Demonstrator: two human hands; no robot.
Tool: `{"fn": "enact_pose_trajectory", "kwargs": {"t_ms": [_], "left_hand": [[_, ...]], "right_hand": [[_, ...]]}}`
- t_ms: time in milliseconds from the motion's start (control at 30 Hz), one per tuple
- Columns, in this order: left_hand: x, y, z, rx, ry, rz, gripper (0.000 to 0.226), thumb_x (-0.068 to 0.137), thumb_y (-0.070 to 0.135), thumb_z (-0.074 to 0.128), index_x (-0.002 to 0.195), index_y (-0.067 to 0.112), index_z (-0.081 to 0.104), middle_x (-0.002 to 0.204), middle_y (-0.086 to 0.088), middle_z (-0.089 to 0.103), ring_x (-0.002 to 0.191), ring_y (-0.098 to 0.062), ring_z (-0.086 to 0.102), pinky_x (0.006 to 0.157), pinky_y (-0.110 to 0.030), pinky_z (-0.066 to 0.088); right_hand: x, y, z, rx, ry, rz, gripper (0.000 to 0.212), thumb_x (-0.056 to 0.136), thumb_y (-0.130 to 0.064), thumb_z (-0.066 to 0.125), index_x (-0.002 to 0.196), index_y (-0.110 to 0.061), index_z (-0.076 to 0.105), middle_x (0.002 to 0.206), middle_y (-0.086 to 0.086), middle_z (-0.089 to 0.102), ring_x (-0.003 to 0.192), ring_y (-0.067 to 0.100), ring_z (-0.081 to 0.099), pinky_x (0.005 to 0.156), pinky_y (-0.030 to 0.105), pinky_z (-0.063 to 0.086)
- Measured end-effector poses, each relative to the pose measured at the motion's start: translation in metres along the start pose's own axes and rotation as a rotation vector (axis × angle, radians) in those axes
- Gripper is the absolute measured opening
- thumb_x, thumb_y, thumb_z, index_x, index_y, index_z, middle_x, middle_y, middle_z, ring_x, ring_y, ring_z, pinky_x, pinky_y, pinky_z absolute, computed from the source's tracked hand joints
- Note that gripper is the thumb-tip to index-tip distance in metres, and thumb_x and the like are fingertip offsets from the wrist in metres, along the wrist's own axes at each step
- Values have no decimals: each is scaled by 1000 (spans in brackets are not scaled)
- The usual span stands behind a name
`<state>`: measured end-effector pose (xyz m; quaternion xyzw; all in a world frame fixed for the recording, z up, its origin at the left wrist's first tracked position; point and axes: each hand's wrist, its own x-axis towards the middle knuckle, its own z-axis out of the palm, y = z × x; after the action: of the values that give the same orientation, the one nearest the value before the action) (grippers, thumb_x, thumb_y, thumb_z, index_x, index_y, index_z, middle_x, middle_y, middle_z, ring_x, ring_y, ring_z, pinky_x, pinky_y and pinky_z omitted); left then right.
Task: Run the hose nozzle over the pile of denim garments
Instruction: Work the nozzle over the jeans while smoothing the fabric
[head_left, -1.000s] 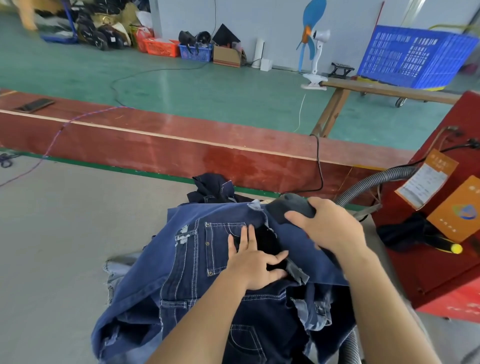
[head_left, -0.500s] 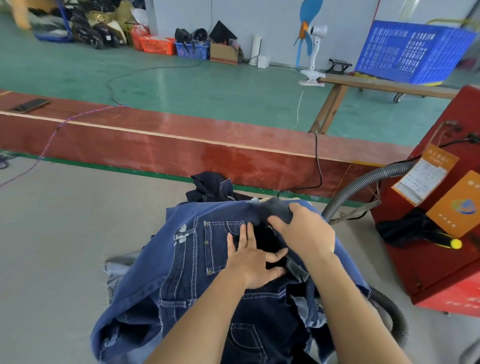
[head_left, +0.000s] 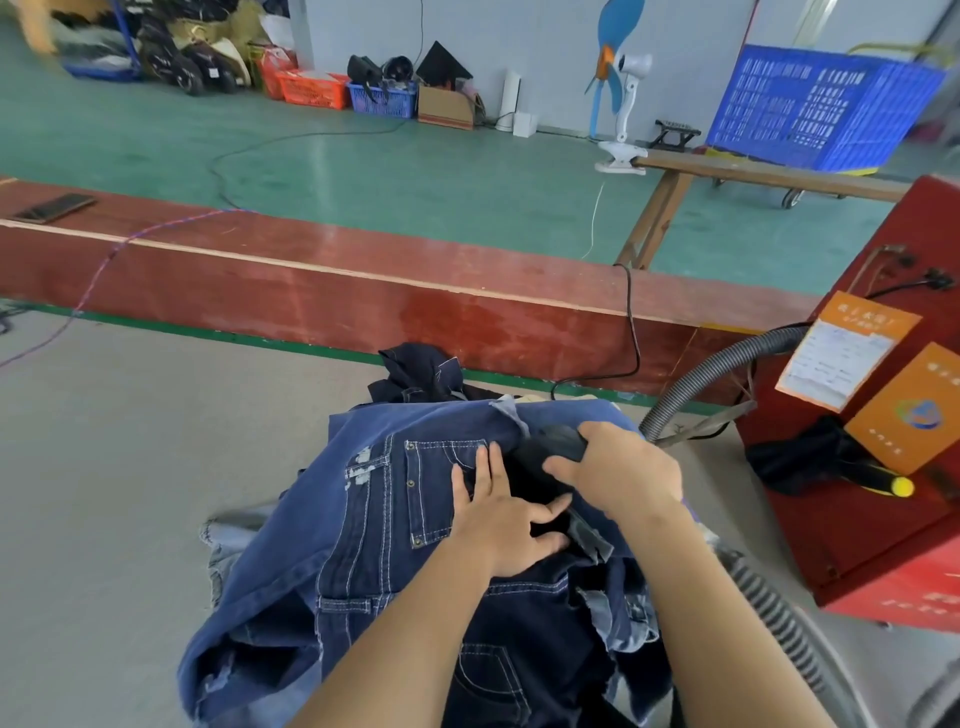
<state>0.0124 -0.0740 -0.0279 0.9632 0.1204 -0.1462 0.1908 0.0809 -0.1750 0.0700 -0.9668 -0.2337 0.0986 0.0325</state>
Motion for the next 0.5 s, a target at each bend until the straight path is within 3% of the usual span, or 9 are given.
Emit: {"fn": "enact_pose_trajectory", "kwargs": {"t_ms": [133, 233, 333, 400, 500], "left_hand": [[0, 0, 0, 20, -18, -15, 50, 94, 65, 35, 142, 60, 23, 152, -21, -34, 136, -31, -40, 109, -58, -20], [-1, -3, 1, -16, 7, 12, 50, 93, 65, 36, 141, 61, 22, 152, -22, -33, 136, -31, -40, 109, -57, -20], [-1, -4, 2, -36, 32, 35, 50, 93, 64, 38, 141, 60, 24, 153, -23, -30, 138, -32, -38, 109, -57, -19], [-2, -3, 2, -22, 33, 35, 50, 94, 64, 37, 142, 60, 24, 153, -23, -30, 138, -32, -38, 109, -58, -18], [-1, -3, 2, -10, 24, 29, 49, 94, 64, 37, 141, 61, 24, 152, -23, -30, 138, -32, -38, 110, -58, -19]], "right_hand": [[4, -8, 11, 115, 145, -14, 39, 94, -51, 49, 118, -20, 53, 93, 0, 63, 77, 21, 57, 51, 27, 34], [5, 3, -8, 281, 227, -49, 35, 91, -52, 53, 102, -19, 54, 85, -2, 63, 75, 20, 56, 58, 29, 38], [-1, 18, -30, 297, 151, -91, 32, 88, -53, 56, 83, -22, 51, 67, -5, 60, 60, 18, 64, 60, 29, 48], [-6, 22, -32, 204, 55, -94, 32, 87, -54, 57, 82, -23, 52, 66, -4, 63, 53, 16, 64, 59, 28, 50], [-6, 19, -23, 21, -63, -68, 34, 87, -55, 55, 87, -22, 51, 73, -4, 62, 60, 19, 65, 62, 27, 49]]}}
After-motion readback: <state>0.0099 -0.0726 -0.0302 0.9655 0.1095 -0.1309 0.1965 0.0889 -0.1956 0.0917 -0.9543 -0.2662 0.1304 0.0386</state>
